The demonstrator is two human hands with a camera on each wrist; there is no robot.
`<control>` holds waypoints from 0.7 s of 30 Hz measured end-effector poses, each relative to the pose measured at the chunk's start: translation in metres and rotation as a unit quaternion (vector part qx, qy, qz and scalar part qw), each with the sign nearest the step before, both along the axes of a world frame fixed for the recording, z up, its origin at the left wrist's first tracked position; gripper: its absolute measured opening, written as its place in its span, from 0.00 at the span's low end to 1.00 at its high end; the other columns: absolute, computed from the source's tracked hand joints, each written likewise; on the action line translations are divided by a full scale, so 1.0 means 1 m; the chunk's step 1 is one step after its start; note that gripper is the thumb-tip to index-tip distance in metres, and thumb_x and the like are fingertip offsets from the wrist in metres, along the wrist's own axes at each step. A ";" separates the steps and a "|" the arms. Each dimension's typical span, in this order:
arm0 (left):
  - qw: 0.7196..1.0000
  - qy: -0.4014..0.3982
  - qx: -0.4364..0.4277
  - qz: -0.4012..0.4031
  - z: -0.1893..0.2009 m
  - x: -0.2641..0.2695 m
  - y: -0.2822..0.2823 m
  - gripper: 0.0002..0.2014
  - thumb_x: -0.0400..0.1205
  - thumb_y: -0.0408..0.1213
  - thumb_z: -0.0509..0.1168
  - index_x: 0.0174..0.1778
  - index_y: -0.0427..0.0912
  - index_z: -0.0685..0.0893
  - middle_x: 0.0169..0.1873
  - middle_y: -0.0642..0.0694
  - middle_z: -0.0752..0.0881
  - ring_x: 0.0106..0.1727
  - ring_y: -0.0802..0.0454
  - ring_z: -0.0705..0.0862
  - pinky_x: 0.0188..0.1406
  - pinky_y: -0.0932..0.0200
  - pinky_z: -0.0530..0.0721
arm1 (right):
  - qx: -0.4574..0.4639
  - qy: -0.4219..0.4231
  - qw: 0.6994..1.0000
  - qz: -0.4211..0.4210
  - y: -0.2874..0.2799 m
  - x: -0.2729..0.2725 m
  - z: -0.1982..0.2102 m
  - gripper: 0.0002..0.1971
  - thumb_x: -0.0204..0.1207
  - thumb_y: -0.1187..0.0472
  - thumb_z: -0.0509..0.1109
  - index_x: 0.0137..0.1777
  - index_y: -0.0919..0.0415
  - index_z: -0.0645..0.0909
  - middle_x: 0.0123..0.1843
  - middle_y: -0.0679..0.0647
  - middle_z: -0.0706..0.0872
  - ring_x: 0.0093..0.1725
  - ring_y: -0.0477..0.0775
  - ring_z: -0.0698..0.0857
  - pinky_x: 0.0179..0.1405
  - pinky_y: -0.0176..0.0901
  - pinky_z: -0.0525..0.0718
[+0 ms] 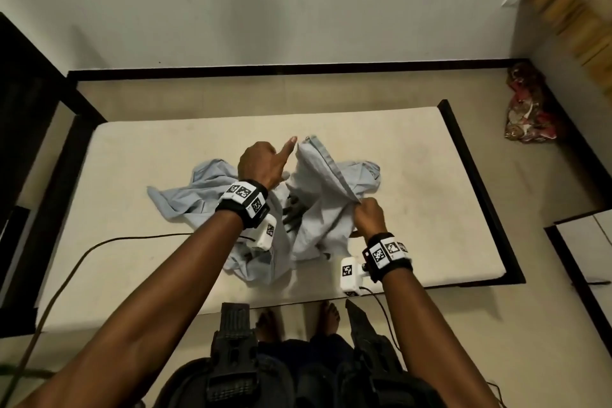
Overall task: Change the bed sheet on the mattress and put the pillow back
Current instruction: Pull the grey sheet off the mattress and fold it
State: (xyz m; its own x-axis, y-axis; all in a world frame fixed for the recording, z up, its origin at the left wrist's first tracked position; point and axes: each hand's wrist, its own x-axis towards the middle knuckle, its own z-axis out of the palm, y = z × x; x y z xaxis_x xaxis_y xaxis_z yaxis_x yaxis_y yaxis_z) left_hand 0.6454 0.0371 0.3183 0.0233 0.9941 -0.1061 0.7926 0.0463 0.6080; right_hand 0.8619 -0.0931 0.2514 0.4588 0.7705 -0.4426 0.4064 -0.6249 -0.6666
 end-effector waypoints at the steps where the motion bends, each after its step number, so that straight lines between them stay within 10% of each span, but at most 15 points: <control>1: 0.999 0.045 -0.021 0.015 -0.008 -0.007 -0.003 0.43 0.76 0.80 0.52 0.28 0.38 0.83 0.26 0.42 0.84 0.32 0.40 0.82 0.30 0.52 0.73 | -0.019 -0.035 0.999 0.013 -0.002 0.004 0.009 0.18 0.78 0.58 0.59 0.58 0.69 0.83 0.60 0.74 0.86 0.61 0.75 0.84 0.58 0.62 0.85; 7: 0.982 0.071 -0.173 -0.007 -0.054 -0.044 -0.020 0.48 0.73 0.83 0.49 0.34 0.35 0.86 0.34 0.37 0.87 0.36 0.40 0.83 0.33 0.52 0.75 | 0.017 0.125 0.991 -0.032 -0.006 0.013 0.041 0.12 0.83 0.69 0.63 0.38 0.65 0.82 0.39 0.63 0.84 0.44 0.58 0.81 0.36 0.46 0.73; 10: 0.977 -0.064 -0.197 0.044 -0.054 -0.043 -0.026 0.41 0.75 0.77 0.61 0.34 0.35 0.85 0.33 0.40 0.85 0.37 0.41 0.82 0.34 0.51 0.72 | 0.034 0.399 0.890 -0.219 -0.008 0.007 0.041 0.10 0.86 0.61 0.64 0.52 0.68 0.83 0.40 0.65 0.89 0.40 0.64 0.89 0.37 0.49 0.87; 14: 0.959 -0.222 -0.173 -0.013 -0.033 -0.030 -0.050 0.32 0.71 0.60 0.80 0.22 0.48 0.65 0.14 0.55 0.66 0.22 0.51 0.69 0.24 0.57 0.65 | 0.032 0.535 0.793 -0.290 -0.002 -0.006 0.049 0.14 0.89 0.58 0.60 0.61 0.69 0.80 0.43 0.66 0.92 0.37 0.63 0.93 0.34 0.55 0.92; 18: 0.943 -0.245 -0.170 -0.145 -0.033 -0.018 -0.062 0.33 0.61 0.67 0.83 0.36 0.38 0.83 0.31 0.39 0.84 0.33 0.38 0.82 0.36 0.47 0.83 | 0.030 0.582 0.777 -0.235 0.010 -0.021 0.060 0.09 0.88 0.61 0.60 0.55 0.65 0.79 0.42 0.63 0.91 0.40 0.60 0.92 0.39 0.53 0.92; 21: 0.943 -0.180 -0.147 -0.240 -0.025 -0.007 -0.065 0.23 0.64 0.64 0.82 0.40 0.50 0.88 0.36 0.50 0.90 0.36 0.54 0.85 0.35 0.56 0.78 | 0.032 0.564 0.807 -0.169 0.021 -0.033 0.070 0.06 0.86 0.62 0.62 0.54 0.63 0.78 0.38 0.59 0.90 0.37 0.57 0.92 0.31 0.49 0.91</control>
State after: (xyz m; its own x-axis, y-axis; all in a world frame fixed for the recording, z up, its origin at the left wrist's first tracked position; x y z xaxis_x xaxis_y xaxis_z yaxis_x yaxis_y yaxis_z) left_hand 0.6386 -0.0282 0.2933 0.5497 0.7892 -0.2740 0.5097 -0.0570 0.8585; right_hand 0.8290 -0.0720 0.3211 -0.0200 0.7242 -0.6893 -0.6691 -0.5220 -0.5290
